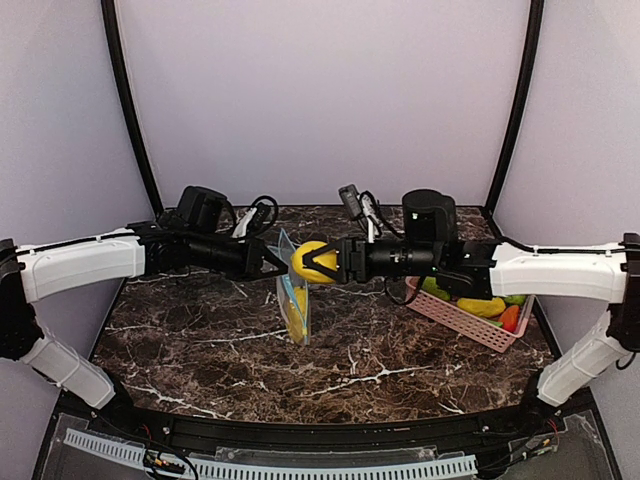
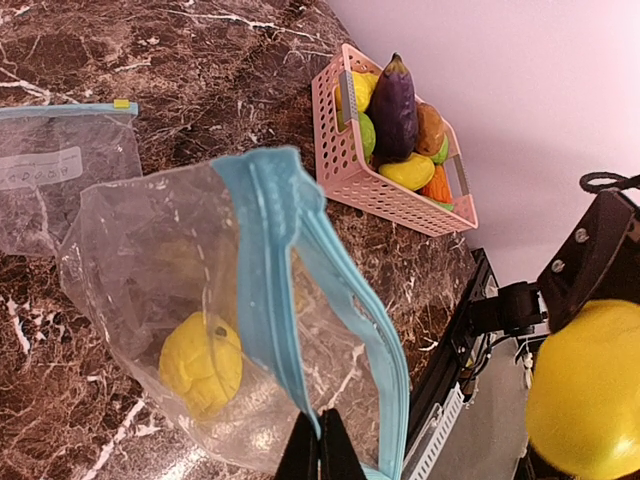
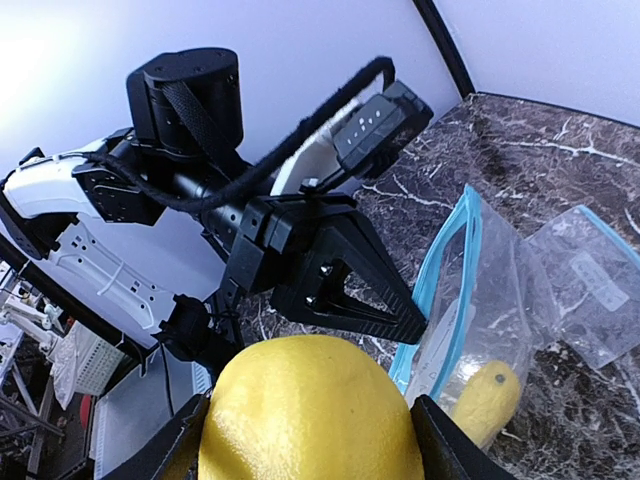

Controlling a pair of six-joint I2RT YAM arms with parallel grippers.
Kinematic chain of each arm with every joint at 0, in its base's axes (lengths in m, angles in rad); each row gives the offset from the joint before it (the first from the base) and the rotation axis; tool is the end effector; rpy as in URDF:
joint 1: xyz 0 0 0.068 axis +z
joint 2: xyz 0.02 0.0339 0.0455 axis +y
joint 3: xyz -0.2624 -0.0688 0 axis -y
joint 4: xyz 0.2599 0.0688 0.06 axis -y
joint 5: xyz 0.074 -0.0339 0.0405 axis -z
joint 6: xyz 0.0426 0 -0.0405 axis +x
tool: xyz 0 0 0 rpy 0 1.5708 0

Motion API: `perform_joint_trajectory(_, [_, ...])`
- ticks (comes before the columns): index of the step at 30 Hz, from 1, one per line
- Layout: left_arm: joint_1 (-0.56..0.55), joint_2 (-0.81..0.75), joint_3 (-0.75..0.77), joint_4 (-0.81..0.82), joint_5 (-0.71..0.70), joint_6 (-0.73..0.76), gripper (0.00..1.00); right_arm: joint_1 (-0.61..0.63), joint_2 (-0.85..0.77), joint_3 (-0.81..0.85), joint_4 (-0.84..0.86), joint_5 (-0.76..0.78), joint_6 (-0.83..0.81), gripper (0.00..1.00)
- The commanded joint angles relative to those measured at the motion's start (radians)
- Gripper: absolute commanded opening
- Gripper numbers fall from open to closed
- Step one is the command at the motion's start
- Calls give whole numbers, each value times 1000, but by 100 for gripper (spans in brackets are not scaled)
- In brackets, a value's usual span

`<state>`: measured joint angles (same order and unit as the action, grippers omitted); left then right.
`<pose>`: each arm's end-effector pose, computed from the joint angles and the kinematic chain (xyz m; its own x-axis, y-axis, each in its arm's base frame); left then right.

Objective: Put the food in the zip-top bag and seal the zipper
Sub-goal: Place the fake fruit in the zipper food storage bag.

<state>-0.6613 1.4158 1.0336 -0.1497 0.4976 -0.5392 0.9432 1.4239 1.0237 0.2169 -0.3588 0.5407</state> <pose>0.2551 -0.2243 0.2750 -0.7873 0.0409 -0.6153 0.5362 0.5382 -0.6502 0.1971 0.2972 0.3063 -0.5862 0.0127 -0.8100 -0.7685 0.3077 0.5610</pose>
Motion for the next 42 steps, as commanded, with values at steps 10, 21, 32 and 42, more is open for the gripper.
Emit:
perform_joint_trajectory(10, [-5,-15,1,12,2,-6,1,35,186,92,94,136,71,62])
perform_joint_trajectory(21, [-6,-14,-10,10,7,8,1,41,252,162,-85,261,78,63])
perform_joint_trajectory(32, [-5,-17,-32,12,24,16,1,42,345,234,-176,281,98,64])
perform_joint_trajectory(42, [-6,-27,-54,41,62,19,1,42,433,297,-160,236,94,65])
